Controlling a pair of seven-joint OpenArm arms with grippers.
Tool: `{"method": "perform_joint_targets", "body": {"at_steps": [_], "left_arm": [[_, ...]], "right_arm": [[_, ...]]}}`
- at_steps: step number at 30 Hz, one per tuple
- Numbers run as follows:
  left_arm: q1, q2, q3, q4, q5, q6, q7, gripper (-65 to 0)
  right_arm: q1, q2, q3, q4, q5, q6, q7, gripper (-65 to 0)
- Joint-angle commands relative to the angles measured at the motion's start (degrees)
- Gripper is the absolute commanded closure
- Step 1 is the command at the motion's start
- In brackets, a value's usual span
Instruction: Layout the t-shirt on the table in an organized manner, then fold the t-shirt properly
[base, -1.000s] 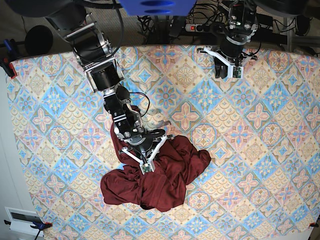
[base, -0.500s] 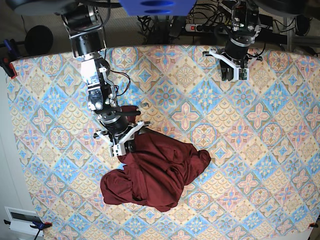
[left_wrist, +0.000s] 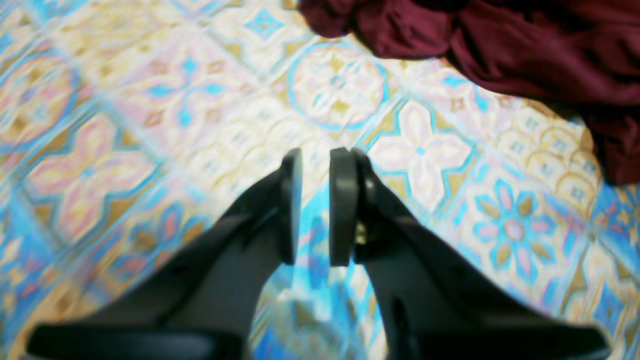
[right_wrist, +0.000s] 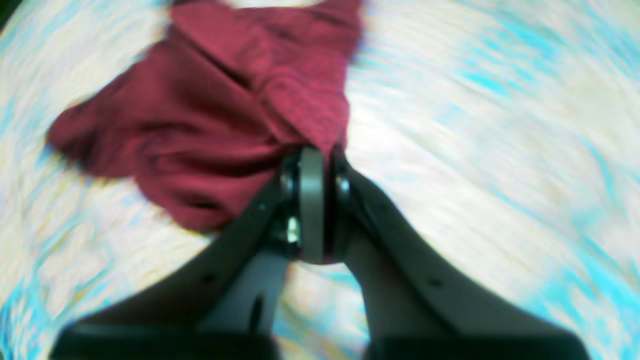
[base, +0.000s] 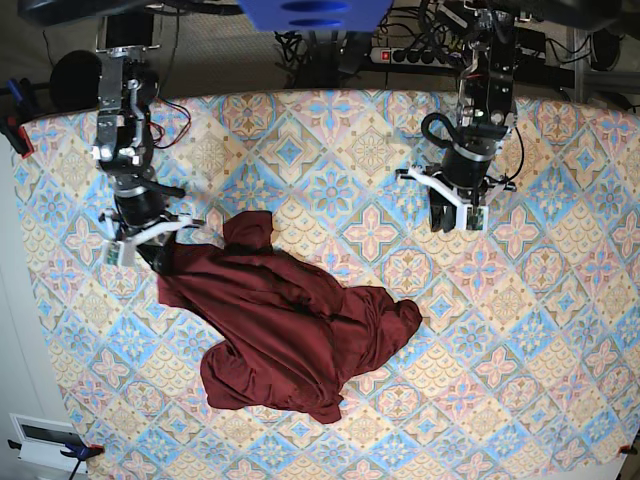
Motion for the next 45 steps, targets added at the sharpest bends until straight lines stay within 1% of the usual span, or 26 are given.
{"method": "perform_joint_targets", "body": {"at_steps": [1, 4, 7, 10, 13, 15, 17, 20, 24, 26, 34, 40, 45], "left_arm": [[-1.85, -0.30, 0.54, -0.66, 0.28, -0.12, -1.27, -9.5], [-6.86, -0.30, 3.53, -6.38, 0.37, -0.12, -1.27, -9.5], [-11.00, -0.21, 5.73, -11.04, 0.37, -0.12, -1.45, -9.5], [-14.51, 0.85, 6.08, -14.73, 0.37, -0.12, -1.45, -9.5], [-17.68, 0.94, 6.17, -17.98, 0.45, -0.12, -1.45, -9.6], [-19.87, 0.94, 6.17, -20.27, 0.54, -0.12, -1.36, -9.6], [-22.25, 0.94, 6.26, -22.02, 0.54, -0.21, -1.10, -10.1], [-25.32, 0.76, 8.81, -25.28, 0.54, -0.21, -1.10, -14.5], [-27.79, 0.67, 13.03, -27.39, 0.54, -0.21, -1.10, -25.0], [-28.67, 0.85, 13.82, -27.83, -0.07, -0.21, -1.10, -28.8], [-31.48, 6.03, 12.76, -37.06, -0.25, -0.21, -1.45, -29.2], [-35.70, 11.66, 7.93, -46.82, -0.25, -0.21, -1.45, -29.5], [-40.18, 14.83, 4.68, -57.28, -0.34, -0.30, -1.54, -28.8]], "right_arm": [[-0.46, 0.48, 1.83, 1.25, 2.90, 0.62, 1.59, 0.0], [-1.96, 0.48, 7.11, 0.81, 8.53, 0.62, 1.59, 0.0], [-2.40, 0.48, 10.53, 0.81, 8.71, 0.62, 0.54, 0.0], [-2.22, 0.48, 15.28, 0.72, 8.71, 0.62, -0.78, 0.0], [-2.13, 0.75, 18.53, -0.86, 8.97, 0.62, -0.87, 0.0], [-2.13, 3.12, 20.03, -3.15, 9.06, 0.62, -0.87, 0.0], [-1.96, 4.70, 21.00, -5.17, 9.06, 0.62, -0.87, 0.0], [-0.02, 5.67, 21.17, -5.88, 9.06, 0.62, -0.87, 0.0], [2.09, 5.85, 21.08, -6.14, 9.15, 0.62, -0.87, 0.0], [2.26, 5.85, 21.00, -7.02, 9.15, 0.62, -0.87, 0.0], [2.26, 5.85, 20.47, -7.55, 9.15, 0.71, -0.87, 0.0], [2.35, 5.85, 19.41, -8.07, 9.15, 0.71, -0.87, 0.0], [2.35, 5.85, 19.41, -8.25, 9.15, 0.71, -0.87, 0.0]]}}
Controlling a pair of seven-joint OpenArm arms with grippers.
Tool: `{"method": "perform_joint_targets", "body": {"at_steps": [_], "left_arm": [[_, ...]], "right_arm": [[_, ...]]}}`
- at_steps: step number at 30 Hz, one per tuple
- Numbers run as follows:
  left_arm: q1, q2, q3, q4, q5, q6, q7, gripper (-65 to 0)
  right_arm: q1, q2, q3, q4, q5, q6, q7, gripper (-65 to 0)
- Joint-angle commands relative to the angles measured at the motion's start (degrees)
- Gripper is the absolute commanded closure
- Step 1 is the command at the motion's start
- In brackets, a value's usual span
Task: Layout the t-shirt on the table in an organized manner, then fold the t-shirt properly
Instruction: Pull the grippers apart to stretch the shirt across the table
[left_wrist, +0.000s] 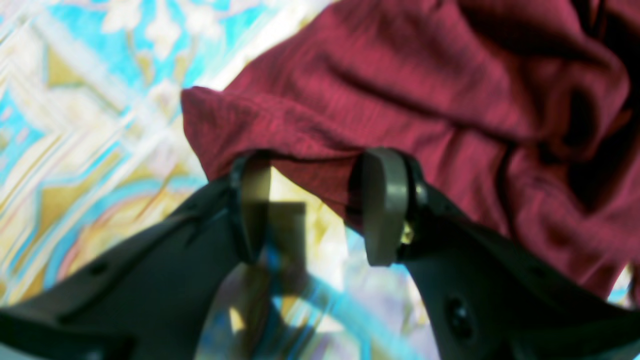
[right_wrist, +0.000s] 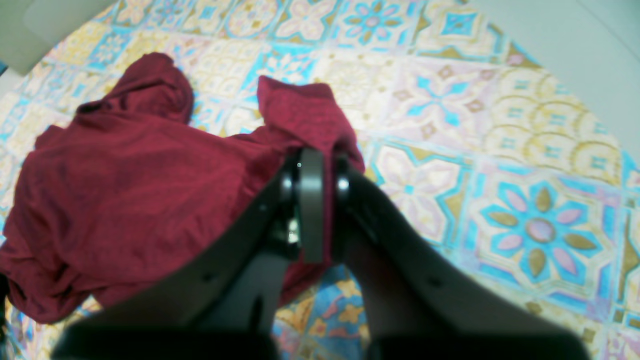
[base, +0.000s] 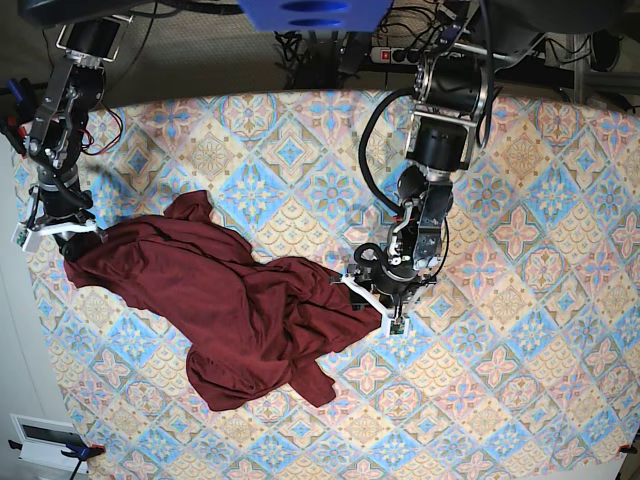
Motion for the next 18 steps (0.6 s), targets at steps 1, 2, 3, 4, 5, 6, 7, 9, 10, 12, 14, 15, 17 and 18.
{"method": "perform_joint_targets", "body": {"at_steps": [1, 2, 3, 4, 5, 6, 7, 9, 10, 12, 14, 15, 17, 18], "left_arm": [[-0.95, 0.82, -0.90, -2.17, -0.23, 0.34, 3.53, -26.8], [-1.66, 1.17, -2.05, -3.13, -0.23, -0.37, 3.62, -22.8], [-1.92, 1.26, -3.63, -2.96, -0.49, -1.77, 3.89, -16.4], [-2.10, 1.26, -5.04, -2.96, -1.37, -3.27, 3.97, -10.1], [-2.27, 0.99, -6.62, -2.60, -2.43, -3.71, 3.97, -3.2], [-2.36, 0.82, -8.64, -1.81, -3.74, -3.79, 3.97, 0.0], [-2.54, 0.38, -10.93, -0.41, -4.80, -3.79, 4.06, 0.0], [-2.54, -1.82, -14.35, 3.20, -6.65, -3.79, 5.20, -2.8], [-2.54, -2.79, -15.67, 5.40, -7.61, -3.79, 6.44, -2.2], [-2.45, -4.98, -18.13, 10.49, -10.25, -3.88, 9.78, 0.0], [-1.48, -7.62, -20.68, 16.82, -13.59, -4.15, 13.12, 0.0], [-0.78, -8.85, -21.30, 19.73, -15.09, -4.23, 14.08, 0.0], [0.54, -11.67, -21.91, 25.18, -17.63, -4.23, 15.58, 0.0], [1.51, -12.98, -21.91, 27.37, -18.78, -4.23, 16.02, 0.0]], "right_arm": [[0.80, 1.15, 0.42, 0.91, 0.36, 0.43, 1.67, 0.0], [0.80, 1.15, 0.42, 0.91, 0.36, 0.43, 1.67, 0.0], [0.89, 1.15, 0.51, 0.91, 0.36, 0.43, 1.67, 0.0], [0.89, 1.15, 0.51, 0.82, 0.36, 0.43, 1.67, 0.0], [1.24, 1.15, 0.51, 0.82, 0.36, 0.43, 1.67, 0.0], [1.94, 1.15, 0.51, 0.82, 0.36, 0.43, 1.67, 0.0], [2.56, 1.15, 0.51, 0.82, 0.36, 0.43, 1.67, 0.0], [4.05, 1.23, 0.51, 0.38, 0.36, 0.43, 1.67, 0.0], [4.49, 1.41, 0.51, -0.15, 0.36, 0.43, 1.67, 0.0], [4.67, 3.52, 0.51, -1.46, 0.36, 0.43, 1.67, 0.0], [4.76, 4.31, 0.42, -2.17, 0.36, 0.43, 1.67, 0.0], [5.37, 4.31, 0.42, -2.17, 0.36, 0.43, 1.67, 0.0], [7.13, 4.31, 0.07, -3.05, 0.89, 0.43, 1.58, 0.0], [7.83, 4.40, -0.46, -4.01, 2.03, 0.43, 1.58, 0.0]]}}
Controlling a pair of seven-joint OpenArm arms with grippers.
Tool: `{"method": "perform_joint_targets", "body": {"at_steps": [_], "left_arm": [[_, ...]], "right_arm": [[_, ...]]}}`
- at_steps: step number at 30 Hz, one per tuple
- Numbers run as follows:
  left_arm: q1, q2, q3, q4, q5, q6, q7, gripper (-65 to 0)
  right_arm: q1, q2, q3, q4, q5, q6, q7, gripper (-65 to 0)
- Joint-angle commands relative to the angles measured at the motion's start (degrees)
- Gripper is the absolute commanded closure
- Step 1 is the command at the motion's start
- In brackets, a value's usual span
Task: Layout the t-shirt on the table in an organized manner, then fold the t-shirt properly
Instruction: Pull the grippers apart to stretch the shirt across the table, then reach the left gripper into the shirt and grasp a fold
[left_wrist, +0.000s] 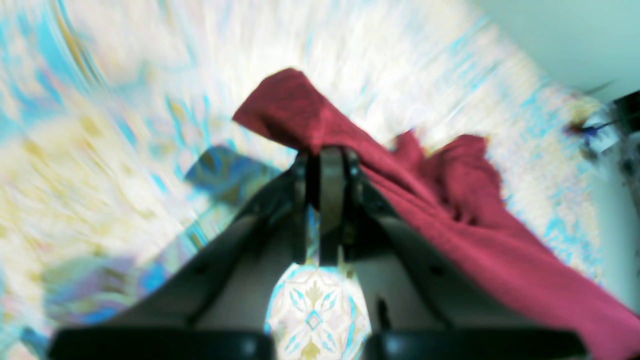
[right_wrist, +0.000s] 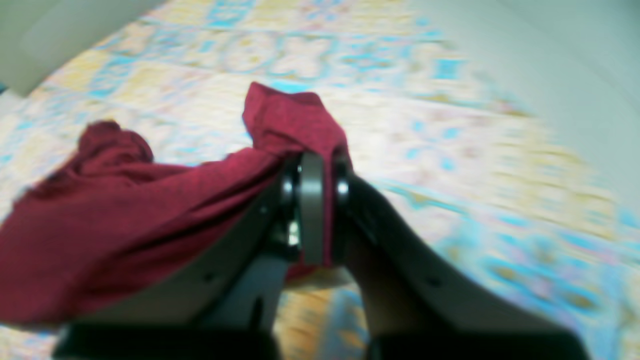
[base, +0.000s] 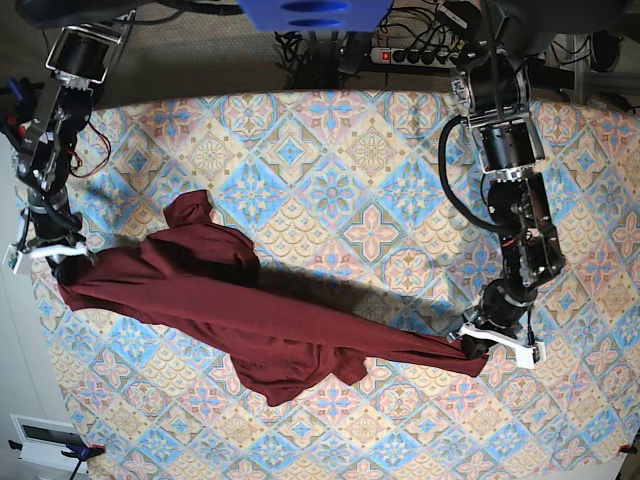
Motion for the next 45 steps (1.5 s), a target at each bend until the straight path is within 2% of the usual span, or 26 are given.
{"method": "perform_joint_targets", "body": {"at_steps": [1, 4, 6, 10, 13, 17, 23, 29, 34, 36, 41, 45], "left_arm": [[-0.24, -1.78, -0.19, 2.93, -0.93, 0.12, -0.81, 0.0], [3.54, -5.38, -1.95, 8.91, -3.30, 0.12, -0.46, 0.0], [5.74, -6.79, -4.50, 11.81, -4.80, 0.12, -0.46, 0.0], [9.17, -8.81, -9.42, 15.68, -9.02, 0.12, 0.42, 0.0], [13.74, -9.25, -14.34, 18.31, -12.27, 0.12, 2.27, 0.0], [22.36, -9.25, -15.92, 21.57, -13.15, 0.12, 2.09, -0.1], [34.05, -8.90, -15.84, 24.73, -13.23, 0.12, -1.07, -0.1], [41.26, -8.90, -15.66, 23.24, -13.23, 0.03, -1.07, -0.1], [44.60, -9.34, -12.58, 24.56, -12.97, 0.03, 1.83, -0.5], [45.30, -11.71, -10.12, 26.31, -13.06, 0.03, 5.43, -1.1], [45.48, -15.05, -7.84, 27.02, -13.15, -0.06, 11.50, -7.9], [45.13, -16.46, -7.84, 26.93, -13.15, -0.06, 12.38, -15.7]], "right_arm": [[2.05, 1.54, 0.13, -0.13, 1.60, -0.12, 2.15, 0.0], [4.68, 1.62, -0.05, -2.59, 6.97, -0.03, 1.80, 0.0], [5.56, 2.94, -0.05, -3.82, 10.04, 0.85, 0.21, 0.0], [7.85, 4.44, -0.05, -6.46, 14.97, 8.23, -1.72, 0.0], [9.96, 4.44, -0.14, -8.04, 18.66, 13.33, -5.76, 0.0], [10.05, 4.44, -2.16, -8.92, 22.62, 13.59, -9.19, 0.0], [10.05, 4.44, -7.17, -4.61, 22.62, 13.59, -9.37, 0.0], [5.21, 4.44, -7.26, -0.66, 22.44, 13.59, -9.28, 0.0], [0.82, 4.26, -1.10, 2.33, 22.44, 13.51, -9.19, 0.0], [-0.77, 4.26, 1.89, 3.30, 22.44, 13.51, -9.10, 0.0], [-3.76, 4.17, 6.37, 4.09, 22.44, 13.42, -9.19, 0.0], [-6.30, 4.17, 9.01, 5.41, 22.44, 13.42, -9.28, 0.0]]}}
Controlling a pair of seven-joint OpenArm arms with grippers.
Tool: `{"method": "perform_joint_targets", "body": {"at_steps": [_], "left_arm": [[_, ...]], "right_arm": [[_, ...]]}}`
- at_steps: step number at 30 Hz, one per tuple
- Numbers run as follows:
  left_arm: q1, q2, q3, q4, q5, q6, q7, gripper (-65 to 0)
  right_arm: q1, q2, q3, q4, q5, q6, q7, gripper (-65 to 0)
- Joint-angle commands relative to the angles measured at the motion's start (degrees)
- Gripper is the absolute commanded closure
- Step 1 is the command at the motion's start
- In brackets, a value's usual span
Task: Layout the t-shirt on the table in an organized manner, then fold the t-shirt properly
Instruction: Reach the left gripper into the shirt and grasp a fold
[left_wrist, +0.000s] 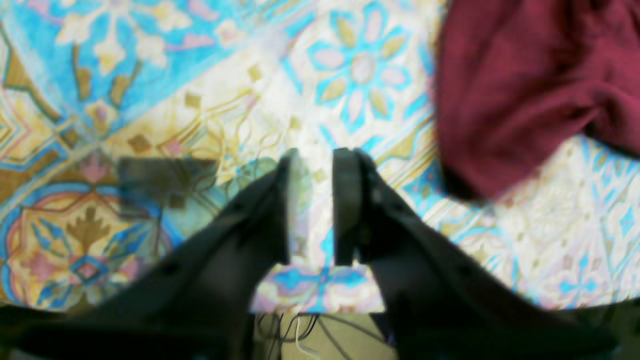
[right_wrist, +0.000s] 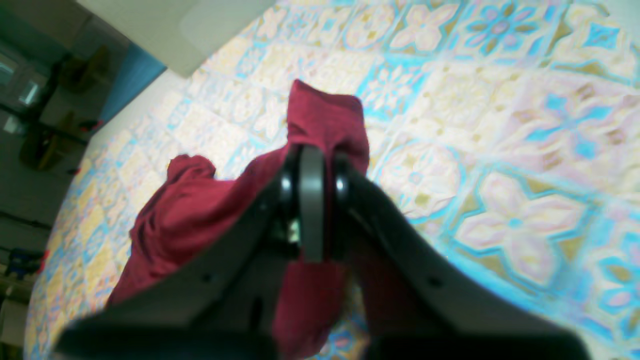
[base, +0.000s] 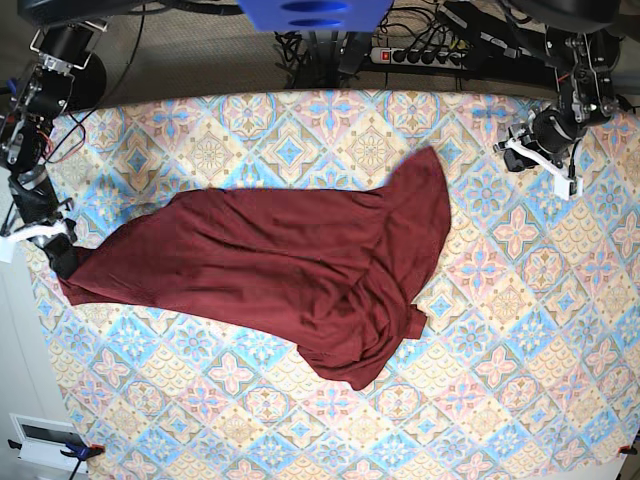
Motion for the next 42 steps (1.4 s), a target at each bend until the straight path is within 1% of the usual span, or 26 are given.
{"method": "perform_joint_targets", "body": {"at_steps": [1, 4, 6, 8, 12, 14, 16, 18, 21, 23, 26, 29, 33, 34, 35, 36, 37, 39, 40, 41, 42], "left_arm": [[-0.60, -1.29, -0.34, 0.72, -0.56, -0.26, -1.31, -18.2], [-5.70, -0.85, -0.43, 0.28, -0.38, -0.26, -1.48, -24.0], [-10.71, 0.73, -0.52, -3.15, -0.38, -0.26, -1.48, -26.5], [-17.48, 2.40, -0.52, -8.33, -0.12, -0.17, -2.01, -27.6], [-31.46, 5.92, 0.36, -21.78, -0.03, -0.17, -3.59, -27.5], [-37.08, 7.15, 3.79, -27.32, -0.03, -0.17, -5.09, -27.5], [-41.30, 7.32, 8.45, -31.98, -0.03, -0.17, -7.99, -27.5], [-44.64, 7.32, 14.34, -37.17, -0.03, -0.17, -12.47, -27.7], [-49.65, 7.41, 24.19, -45.70, -0.03, -0.08, -21.00, -27.8], [-52.20, 8.55, 29.37, -50.88, -0.21, 0.09, -25.57, -27.8], [-55.54, 9.87, 33.68, -57.65, -0.21, 0.18, -30.06, -27.9], [-58.36, 12.16, 36.67, -64.42, -0.21, 0.27, -33.57, -27.9], [-61.43, 15.06, 41.77, -70.75, -0.21, 0.09, -38.23, -27.5], [-62.58, 15.76, 43.53, -72.16, -0.21, 0.01, -38.85, -27.0], [-63.63, 16.20, 45.64, -73.48, -0.21, 0.01, -39.20, -25.0], [-64.60, 16.47, 47.57, -74.53, -0.21, 0.01, -39.46, -20.6], [-65.30, 16.47, 48.63, -75.06, -0.29, 0.09, -39.55, -14.2], [-66.62, 16.29, 48.10, -75.15, -0.29, 0.36, -40.96, -1.6], [-67.32, 16.03, 47.66, -75.23, -0.29, 0.45, -41.66, 0.0], [-68.03, 15.06, 47.13, -75.23, -0.29, 0.45, -41.84, 0.0], [-68.73, 13.83, 46.52, -75.23, -0.29, 0.45, -41.84, -1.6]], "right_arm": [[0.25, 1.35, 0.57, 1.76, 0.93, 0.57, 1.19, 0.0], [-0.98, 1.35, 0.57, 2.91, 0.93, 0.57, 1.19, 0.0], [-1.24, 1.27, 0.57, 3.26, 0.93, 0.57, 1.19, 0.0], [-2.30, 1.27, 0.57, 3.70, 0.84, 0.57, 1.19, 0.0], [-3.35, 1.18, 0.92, 3.96, 0.84, 0.57, 1.28, 0.0], [-4.06, 1.18, 2.94, 4.14, 0.84, 0.57, 1.19, 0.0], [-4.15, 1.18, 4.00, 4.14, 0.84, 0.57, 1.19, 0.0], [-4.23, 1.18, 4.35, 4.14, 0.84, 0.57, 1.19, 0.0], [-4.58, 1.18, 4.79, 4.14, 0.84, 0.57, 1.19, 0.0], [-5.02, 1.18, 6.02, 4.14, 0.84, 0.57, 1.19, 0.0], [-5.02, 1.18, 6.46, 4.14, 0.84, 0.57, 1.19, 0.0], [-5.02, 1.18, 6.55, 4.14, 0.84, 0.57, 1.19, 0.0], [-5.02, 1.18, 6.55, 4.14, 0.84, 0.57, 1.19, 0.0], [-5.02, 1.18, 6.55, 4.14, 0.84, 0.57, 1.19, 0.0], [-5.02, 1.09, 6.55, 4.14, 0.84, 0.57, 1.19, 0.0], [-5.02, 1.09, 6.55, 4.14, 0.84, 0.57, 1.19, 0.0], [-5.02, 1.09, 6.55, 4.14, 0.84, 0.57, 1.19, 0.0], [-5.02, 1.09, 6.64, 4.14, 0.84, 0.57, 1.19, 0.0], [-5.02, 1.09, 6.72, 4.14, 0.84, 0.57, 1.28, 0.0], [-5.02, 1.09, 7.08, 4.05, 0.84, 0.57, 1.28, 0.0], [-5.02, 1.09, 7.96, 3.96, 0.84, 0.57, 1.28, 0.0]]}}
